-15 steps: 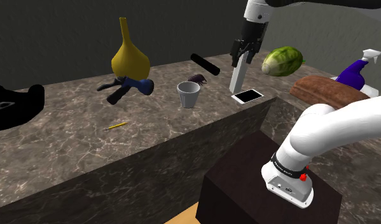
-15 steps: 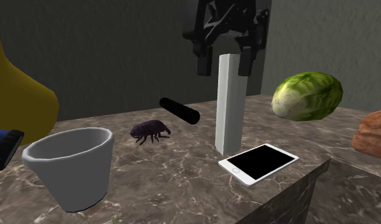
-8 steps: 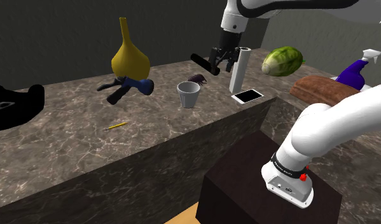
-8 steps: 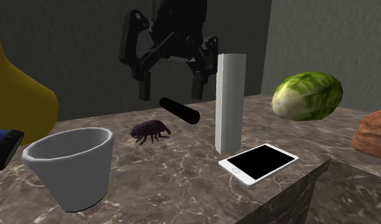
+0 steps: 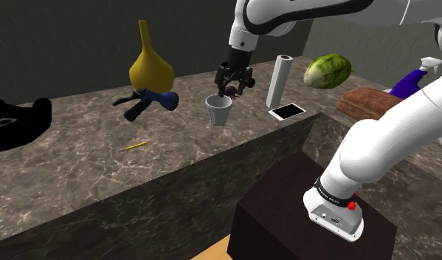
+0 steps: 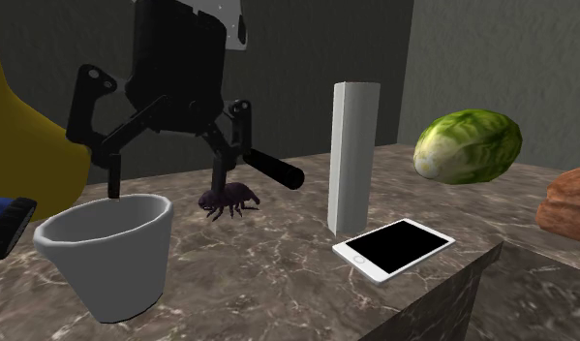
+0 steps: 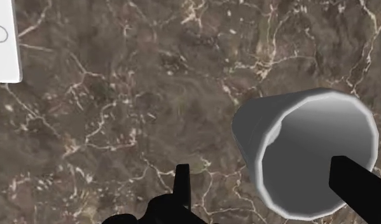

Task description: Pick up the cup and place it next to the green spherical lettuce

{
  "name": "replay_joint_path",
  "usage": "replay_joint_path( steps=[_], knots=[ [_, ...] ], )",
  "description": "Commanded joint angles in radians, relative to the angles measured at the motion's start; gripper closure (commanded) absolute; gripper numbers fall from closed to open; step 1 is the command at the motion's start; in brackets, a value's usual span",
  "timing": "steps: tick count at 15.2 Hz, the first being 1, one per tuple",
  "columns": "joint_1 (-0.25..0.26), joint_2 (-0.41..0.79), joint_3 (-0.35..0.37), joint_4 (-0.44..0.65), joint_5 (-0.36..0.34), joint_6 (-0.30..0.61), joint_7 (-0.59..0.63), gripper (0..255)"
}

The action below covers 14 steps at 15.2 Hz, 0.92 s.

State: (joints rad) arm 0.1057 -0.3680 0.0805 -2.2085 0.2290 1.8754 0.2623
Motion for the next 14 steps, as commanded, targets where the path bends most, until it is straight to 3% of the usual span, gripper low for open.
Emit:
replay_joint_path(
  steps=[1,7,14],
  knots=[
    [0.003,0.013,0.003,-0.011,0.008,0.025,-0.001,0],
    [0.01,0.028,0.014,-0.071,0.017,0.101,-0.004,0],
    [0.01,0.028,0.014,-0.07,0.017,0.101,-0.004,0]
  ],
)
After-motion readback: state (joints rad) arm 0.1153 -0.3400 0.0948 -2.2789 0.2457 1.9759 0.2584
